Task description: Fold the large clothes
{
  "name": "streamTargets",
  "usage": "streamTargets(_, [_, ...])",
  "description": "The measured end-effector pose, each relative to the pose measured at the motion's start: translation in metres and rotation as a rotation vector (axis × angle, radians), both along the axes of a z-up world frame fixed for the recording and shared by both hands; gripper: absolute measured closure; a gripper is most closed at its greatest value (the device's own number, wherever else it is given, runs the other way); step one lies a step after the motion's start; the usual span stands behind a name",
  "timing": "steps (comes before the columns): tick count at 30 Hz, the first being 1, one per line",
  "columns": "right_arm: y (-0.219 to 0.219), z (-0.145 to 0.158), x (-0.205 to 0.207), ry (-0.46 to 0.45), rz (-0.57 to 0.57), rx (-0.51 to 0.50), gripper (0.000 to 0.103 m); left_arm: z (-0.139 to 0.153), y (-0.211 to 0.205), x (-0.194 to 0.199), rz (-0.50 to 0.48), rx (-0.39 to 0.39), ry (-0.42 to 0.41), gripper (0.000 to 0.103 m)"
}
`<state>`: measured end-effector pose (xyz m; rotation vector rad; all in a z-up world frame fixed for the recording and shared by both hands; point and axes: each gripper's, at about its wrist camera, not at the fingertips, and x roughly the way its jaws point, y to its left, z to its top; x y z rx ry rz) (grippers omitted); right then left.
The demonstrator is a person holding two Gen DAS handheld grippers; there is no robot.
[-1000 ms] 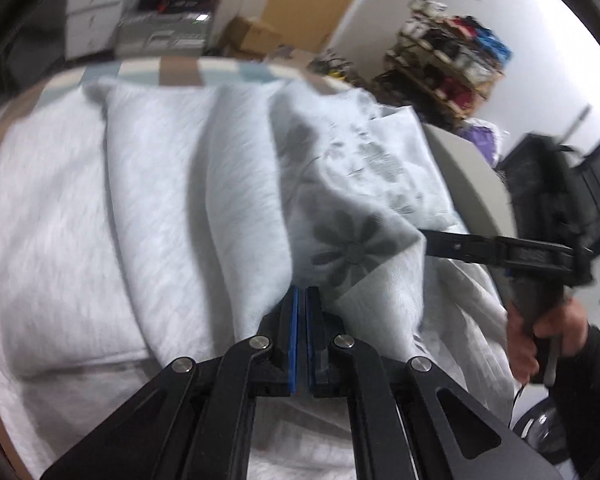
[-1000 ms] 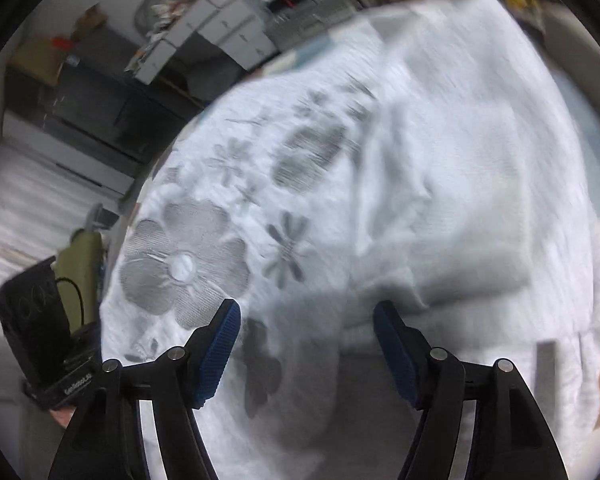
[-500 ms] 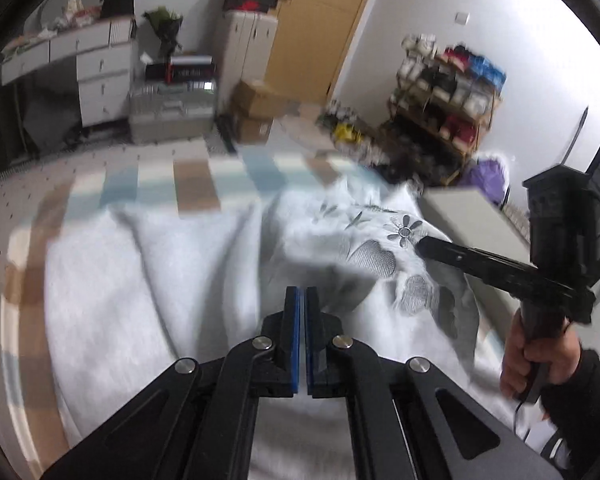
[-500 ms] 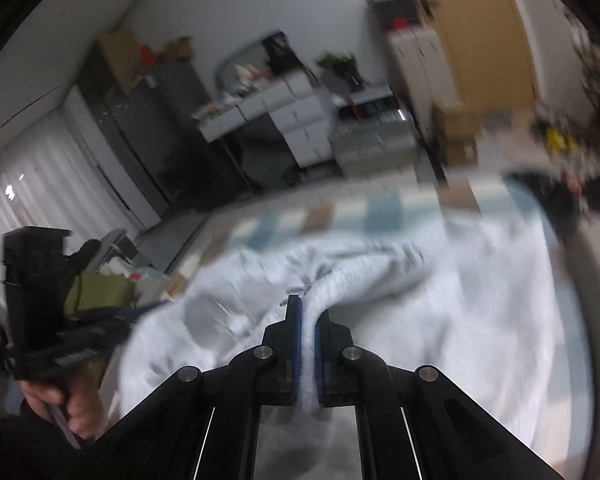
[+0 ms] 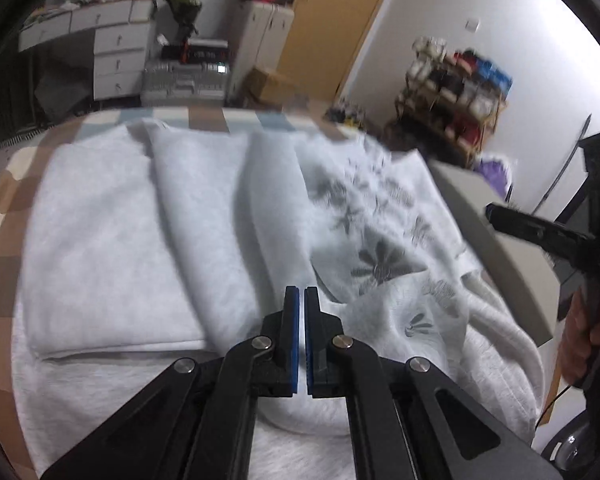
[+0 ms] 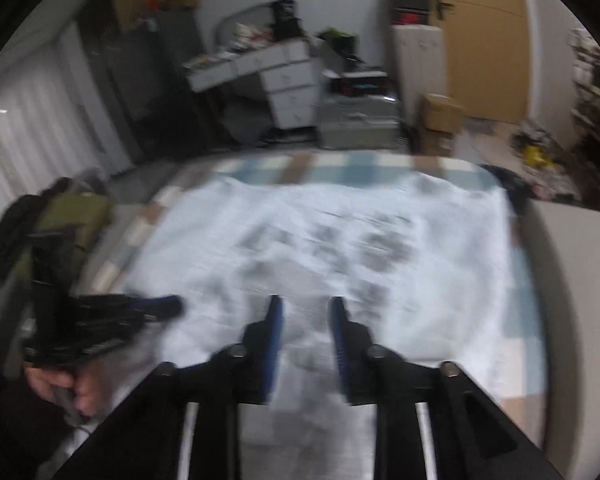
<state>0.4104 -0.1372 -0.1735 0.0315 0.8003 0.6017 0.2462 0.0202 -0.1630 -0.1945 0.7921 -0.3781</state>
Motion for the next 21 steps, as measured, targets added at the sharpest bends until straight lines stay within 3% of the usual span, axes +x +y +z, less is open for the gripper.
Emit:
streamTargets(4, [0.05, -0.045, 0.006, 0.075, 0.024, -0.077, 0.065, -0.013, 0.009, -0.001, 0.0, -0.033, -0.041, 0.103])
streamTargets(7, [0.075, -0.098, 0.021, 0.19, -0.009, -0.224, 0.072, -0.024, 0.01, 0.007, -0.012, -0.11, -0.027, 0.103])
streamTargets(8, [0.075, -0.096, 0.018, 0.148, -0.011, -0.212, 0.072, -0.029, 0.012, 0.005, -0.008, -0.108, -0.016, 0.103])
streamTargets(9, [0.076, -0.095, 0.019, 0.163, -0.004, -0.231, 0.072, -0.033, 0.011, 0.007, 0.003, -0.096, 0.004, 0.103])
streamTargets(12, [0.064, -0.072, 0.008, 0.169, -0.007, -0.19, 0.08, -0.02, 0.007, -0.001, -0.018, -0.084, -0.043, 0.103])
streamTargets(14, [0.047, -0.046, -0.006, 0.043, -0.039, -0.193, 0.08, -0.02, 0.004, -0.001, -0.044, -0.084, -0.032, 0.103])
streamTargets(16, [0.034, -0.039, -0.011, -0.004, -0.092, -0.208, 0.077, -0.019, 0.008, 0.001, -0.046, -0.094, -0.028, 0.103])
streamTargets(17, [0.028, -0.043, -0.012, 0.013, -0.115, -0.233, 0.078, -0.018, 0.011, 0.002, -0.046, -0.1, -0.025, 0.103])
streamTargets(20, [0.013, -0.09, -0.004, 0.175, -0.177, -0.298, 0.077, -0.019, 0.015, 0.004, -0.034, -0.108, -0.023, 0.103])
streamTargets(21, [0.009, -0.087, -0.011, 0.1, -0.176, -0.262, 0.078, -0.02, 0.015, 0.004, -0.032, -0.106, -0.019, 0.103])
